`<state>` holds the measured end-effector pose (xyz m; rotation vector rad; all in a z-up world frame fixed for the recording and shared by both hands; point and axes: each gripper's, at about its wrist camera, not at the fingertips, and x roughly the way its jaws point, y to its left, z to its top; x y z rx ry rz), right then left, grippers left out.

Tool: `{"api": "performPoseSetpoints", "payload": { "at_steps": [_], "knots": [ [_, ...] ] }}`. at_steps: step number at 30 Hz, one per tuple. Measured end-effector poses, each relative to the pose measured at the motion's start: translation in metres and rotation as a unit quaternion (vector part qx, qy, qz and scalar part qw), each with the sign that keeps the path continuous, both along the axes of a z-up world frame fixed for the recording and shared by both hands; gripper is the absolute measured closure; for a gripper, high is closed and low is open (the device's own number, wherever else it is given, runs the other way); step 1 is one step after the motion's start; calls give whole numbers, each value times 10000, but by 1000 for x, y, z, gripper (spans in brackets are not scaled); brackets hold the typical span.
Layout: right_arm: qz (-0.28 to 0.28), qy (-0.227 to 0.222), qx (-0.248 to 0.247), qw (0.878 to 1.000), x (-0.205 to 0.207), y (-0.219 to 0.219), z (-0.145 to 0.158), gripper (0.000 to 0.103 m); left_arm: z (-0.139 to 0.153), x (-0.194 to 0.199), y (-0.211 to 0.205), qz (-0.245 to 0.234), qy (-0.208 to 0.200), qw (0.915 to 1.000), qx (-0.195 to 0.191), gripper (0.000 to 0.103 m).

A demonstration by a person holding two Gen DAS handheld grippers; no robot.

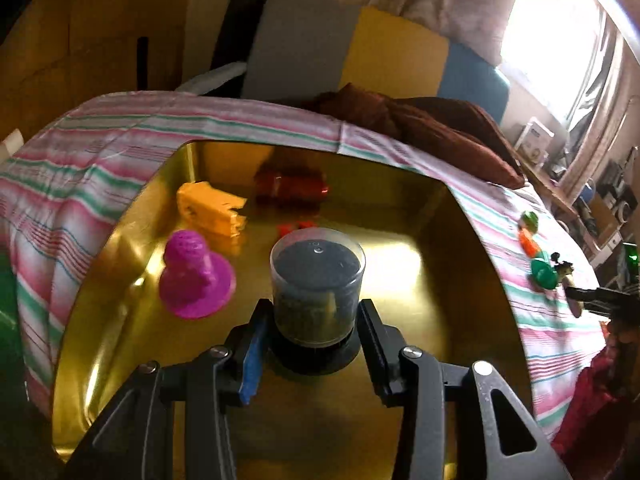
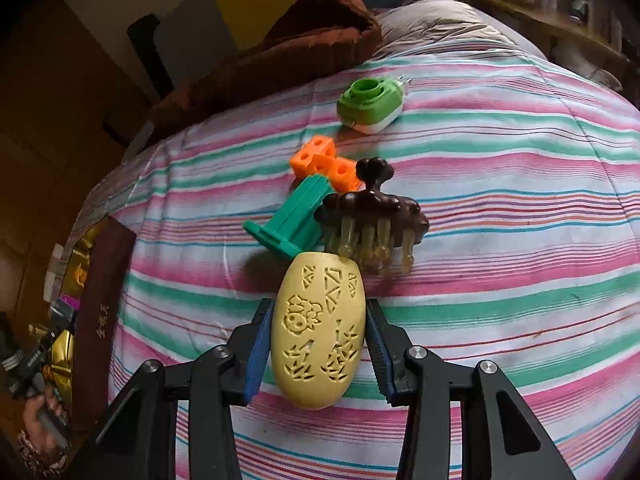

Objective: Organize rigid objects
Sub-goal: 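Lift the canister with the left tool and carry it into the gold tray, then open the left tool and withdraw it from the canister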

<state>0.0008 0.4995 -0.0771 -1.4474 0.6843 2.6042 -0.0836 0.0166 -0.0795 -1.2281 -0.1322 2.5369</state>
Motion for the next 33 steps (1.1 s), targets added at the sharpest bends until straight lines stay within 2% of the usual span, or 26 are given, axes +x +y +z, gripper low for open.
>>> {"api": "performPoseSetpoints", "payload": {
  "at_steps": [9,15,20,23,27,33],
  "knots": [
    [-206,78,45,9997,2,6,2,58,-4,-6,-12,294,99,9983,-496,59],
    [-274,122,-64,9995,5,12,3,58,3,8,-19,374,266,9989,24,56],
    [-172,168,-102,9997,6,3,5,58,16,30,-21,863,731,9936,-73,55],
    [0,169,2,9999,5,-10,6,58,23,42,-20,949,949,9910,3,54],
    [337,304,54,9990,3,-29,10,58,32,56,-10,726,1147,9907,99,54],
    [597,390,-98,9974,4,-52,11,58,32,63,13,127,1110,9937,113,54]
  ]
}}
